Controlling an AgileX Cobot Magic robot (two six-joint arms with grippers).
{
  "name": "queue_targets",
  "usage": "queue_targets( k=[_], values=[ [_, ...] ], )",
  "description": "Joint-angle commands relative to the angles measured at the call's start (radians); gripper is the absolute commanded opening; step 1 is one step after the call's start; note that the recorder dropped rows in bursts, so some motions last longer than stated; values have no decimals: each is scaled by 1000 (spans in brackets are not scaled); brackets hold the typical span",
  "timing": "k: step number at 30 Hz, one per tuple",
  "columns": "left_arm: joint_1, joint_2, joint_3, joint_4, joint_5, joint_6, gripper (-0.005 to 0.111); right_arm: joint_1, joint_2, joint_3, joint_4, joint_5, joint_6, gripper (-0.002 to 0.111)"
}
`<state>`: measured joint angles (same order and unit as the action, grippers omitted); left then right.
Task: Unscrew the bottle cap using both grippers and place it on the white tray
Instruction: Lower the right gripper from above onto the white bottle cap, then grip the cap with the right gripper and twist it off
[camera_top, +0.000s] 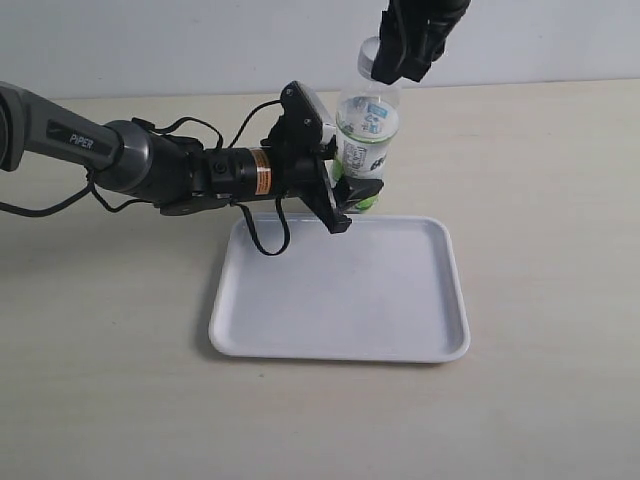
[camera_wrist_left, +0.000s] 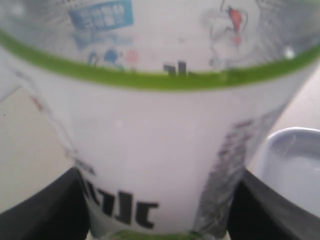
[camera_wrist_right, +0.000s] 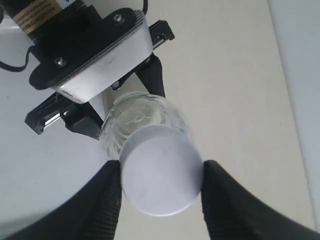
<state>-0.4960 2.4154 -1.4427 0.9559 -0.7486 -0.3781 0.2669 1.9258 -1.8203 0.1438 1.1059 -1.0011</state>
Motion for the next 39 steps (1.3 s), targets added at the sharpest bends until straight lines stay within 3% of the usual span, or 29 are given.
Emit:
queue_targets(
  k=[1, 15, 30, 35, 39],
  values=[
    [-1, -9, 1, 7, 10, -3, 0, 2, -1, 0, -13, -47, -218, 0],
    [-2, -9, 1, 7, 8, 3, 0, 2, -1, 0, 36, -47, -676, 0],
    [-2, -9, 1, 7, 6, 3, 0, 2, -1, 0, 32, -32, -778, 0],
    [-2, -9, 1, 2, 6, 3, 0, 2, -1, 0, 32, -32, -736, 15],
    [-2, -9, 1, -2, 6, 3, 0, 2, -1, 0, 38, -32, -695, 37]
  ],
)
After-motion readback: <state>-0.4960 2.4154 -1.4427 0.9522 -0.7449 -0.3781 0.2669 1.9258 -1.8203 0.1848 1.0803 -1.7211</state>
